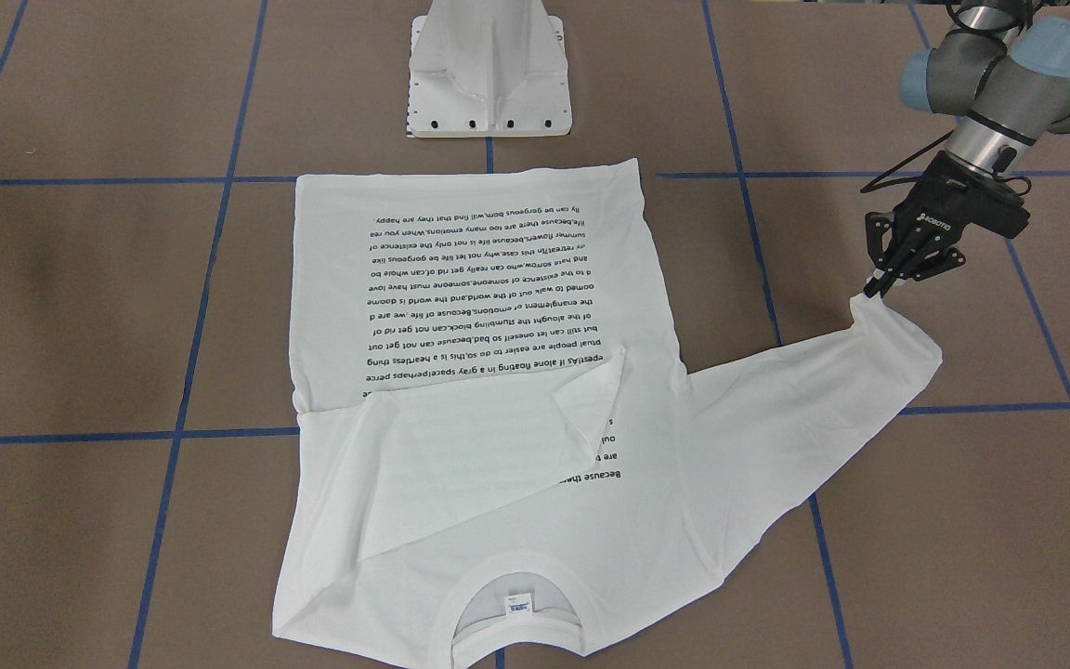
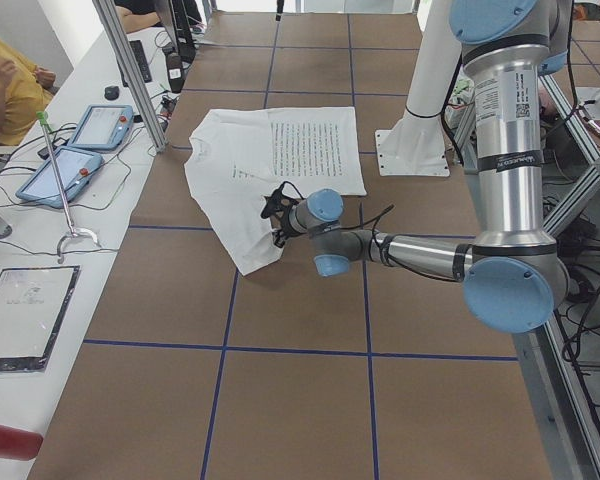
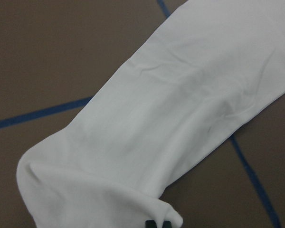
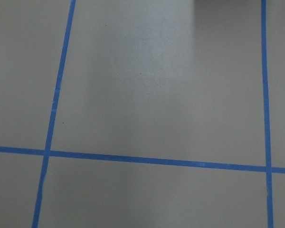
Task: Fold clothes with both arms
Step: 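Fold the held sleeve across the shirt body with the left gripper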
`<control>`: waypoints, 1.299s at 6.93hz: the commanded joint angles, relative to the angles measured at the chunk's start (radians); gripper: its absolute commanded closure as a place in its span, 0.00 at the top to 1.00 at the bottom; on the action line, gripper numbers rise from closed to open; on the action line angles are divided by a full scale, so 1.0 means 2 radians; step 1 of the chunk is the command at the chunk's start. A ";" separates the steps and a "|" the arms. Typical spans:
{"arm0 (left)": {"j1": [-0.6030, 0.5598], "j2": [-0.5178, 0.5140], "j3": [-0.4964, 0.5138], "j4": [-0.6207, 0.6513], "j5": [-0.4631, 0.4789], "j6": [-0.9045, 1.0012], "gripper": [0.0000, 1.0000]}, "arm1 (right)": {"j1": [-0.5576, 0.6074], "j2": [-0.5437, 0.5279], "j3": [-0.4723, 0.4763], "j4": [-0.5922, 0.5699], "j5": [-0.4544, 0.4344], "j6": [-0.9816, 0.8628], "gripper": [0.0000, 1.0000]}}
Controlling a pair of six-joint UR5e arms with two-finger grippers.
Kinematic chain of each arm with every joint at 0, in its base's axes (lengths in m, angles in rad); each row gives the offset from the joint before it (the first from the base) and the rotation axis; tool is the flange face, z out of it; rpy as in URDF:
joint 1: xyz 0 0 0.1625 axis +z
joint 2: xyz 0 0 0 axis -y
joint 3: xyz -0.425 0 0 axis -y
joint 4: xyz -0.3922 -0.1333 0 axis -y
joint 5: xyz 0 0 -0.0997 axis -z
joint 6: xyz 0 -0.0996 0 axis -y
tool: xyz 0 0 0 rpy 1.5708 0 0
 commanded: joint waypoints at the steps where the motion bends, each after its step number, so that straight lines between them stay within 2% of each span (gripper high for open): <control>1: -0.002 -0.162 0.003 0.142 0.001 -0.062 0.00 | 0.000 0.000 -0.001 -0.001 0.000 0.000 1.00; 2: 0.000 -0.251 0.028 0.206 0.000 -0.103 0.00 | 0.000 0.000 -0.002 0.000 0.000 0.000 1.00; 3: 0.019 -0.312 0.060 0.235 0.001 -0.143 0.00 | 0.000 0.000 -0.001 0.000 0.000 0.002 1.00; 5: 0.039 -0.414 0.134 0.236 0.004 -0.216 0.00 | 0.000 0.001 -0.002 -0.001 -0.001 0.004 1.00; 6: 0.055 -0.444 0.154 0.236 0.006 -0.239 0.00 | 0.000 0.001 -0.003 -0.001 -0.001 0.004 1.00; 7: 0.083 -0.463 0.164 0.235 0.039 -0.249 0.00 | 0.000 0.001 -0.005 -0.001 -0.001 0.004 1.00; 9: 0.130 -0.474 0.178 0.232 0.069 -0.234 0.00 | 0.000 0.000 -0.005 -0.001 -0.001 0.005 1.00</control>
